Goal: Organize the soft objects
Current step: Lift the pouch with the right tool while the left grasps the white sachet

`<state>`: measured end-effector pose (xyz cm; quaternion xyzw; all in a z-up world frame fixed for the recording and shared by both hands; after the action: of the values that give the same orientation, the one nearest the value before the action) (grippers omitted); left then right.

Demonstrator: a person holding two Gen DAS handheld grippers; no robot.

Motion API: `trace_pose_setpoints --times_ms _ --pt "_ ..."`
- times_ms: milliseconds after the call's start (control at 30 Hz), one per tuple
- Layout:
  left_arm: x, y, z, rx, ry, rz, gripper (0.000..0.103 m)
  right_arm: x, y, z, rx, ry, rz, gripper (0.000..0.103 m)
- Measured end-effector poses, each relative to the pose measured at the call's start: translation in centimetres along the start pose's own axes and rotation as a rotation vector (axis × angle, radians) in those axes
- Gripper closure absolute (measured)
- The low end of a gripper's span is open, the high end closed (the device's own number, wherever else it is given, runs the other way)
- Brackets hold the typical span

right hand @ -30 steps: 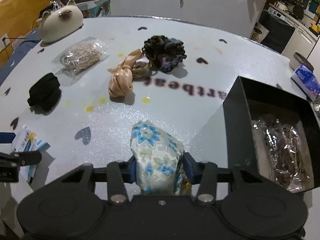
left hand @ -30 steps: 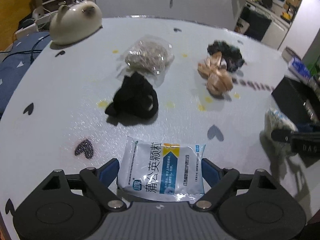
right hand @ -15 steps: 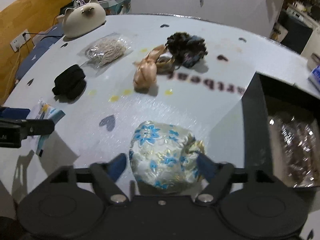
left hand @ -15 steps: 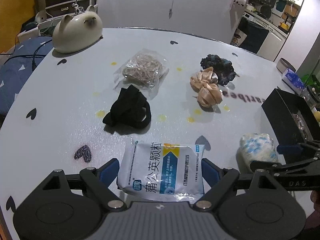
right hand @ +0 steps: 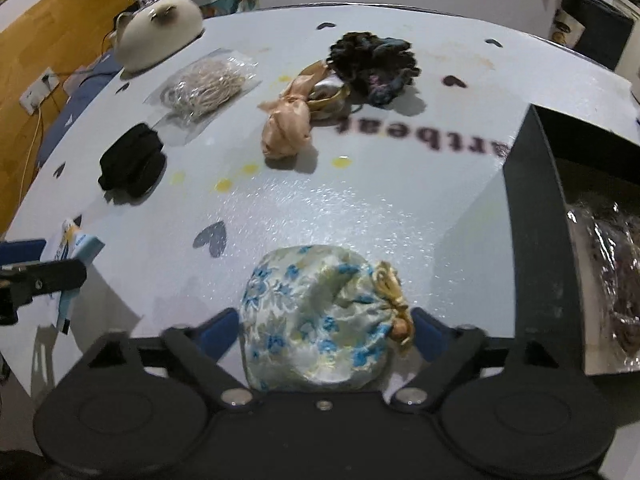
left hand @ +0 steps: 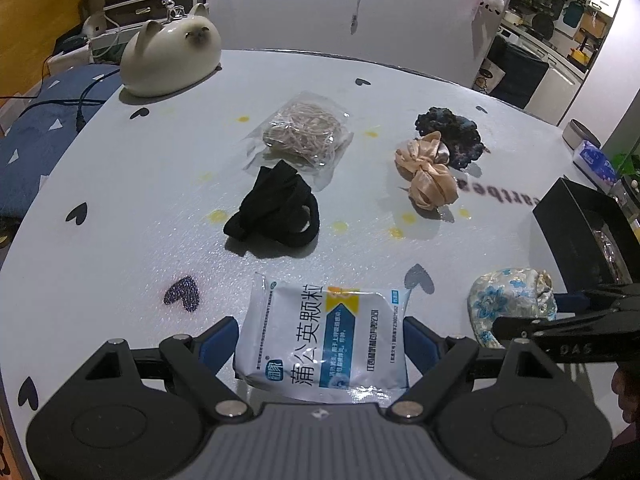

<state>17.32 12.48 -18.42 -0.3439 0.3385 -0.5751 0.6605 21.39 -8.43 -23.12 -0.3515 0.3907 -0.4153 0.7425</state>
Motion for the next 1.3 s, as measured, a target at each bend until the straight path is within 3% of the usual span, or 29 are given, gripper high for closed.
trace_pose_setpoints --times_ms 267,667,1000,1300 --pt "0.1 -0.4 0.5 0.018 -0.005 -0.002 0.016 -0.5 -0.6 0.0 0.017 -0.03 0.011 0.062" --pt "3.9 -3.2 4.7 0.112 -0.019 -0.065 0.016 0.3 -7.4 2.3 0.194 -0.033 0.031 0.064" --pt "12.8 -5.7 9.6 0.167 -0.026 -0.183 0.016 8.3 -14.0 3.8 0.317 0.075 -0.02 0.063" --pt "22.8 -6.3 12.4 0.144 0.003 -0.32 0.016 15.5 -15.0 2.6 0.288 0.136 -0.035 0.062"
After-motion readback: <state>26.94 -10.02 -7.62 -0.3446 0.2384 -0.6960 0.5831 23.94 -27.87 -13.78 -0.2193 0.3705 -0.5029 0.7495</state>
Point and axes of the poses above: each gripper's, at about its wrist camera, not at the fingertips, and y roughly the way its jaws point, x to its right, z to its top, the point moved 6 cm from there along y, roughly the way its jaws point, and after that the axes turned 12 degrees about z, right-handed, at the moved point
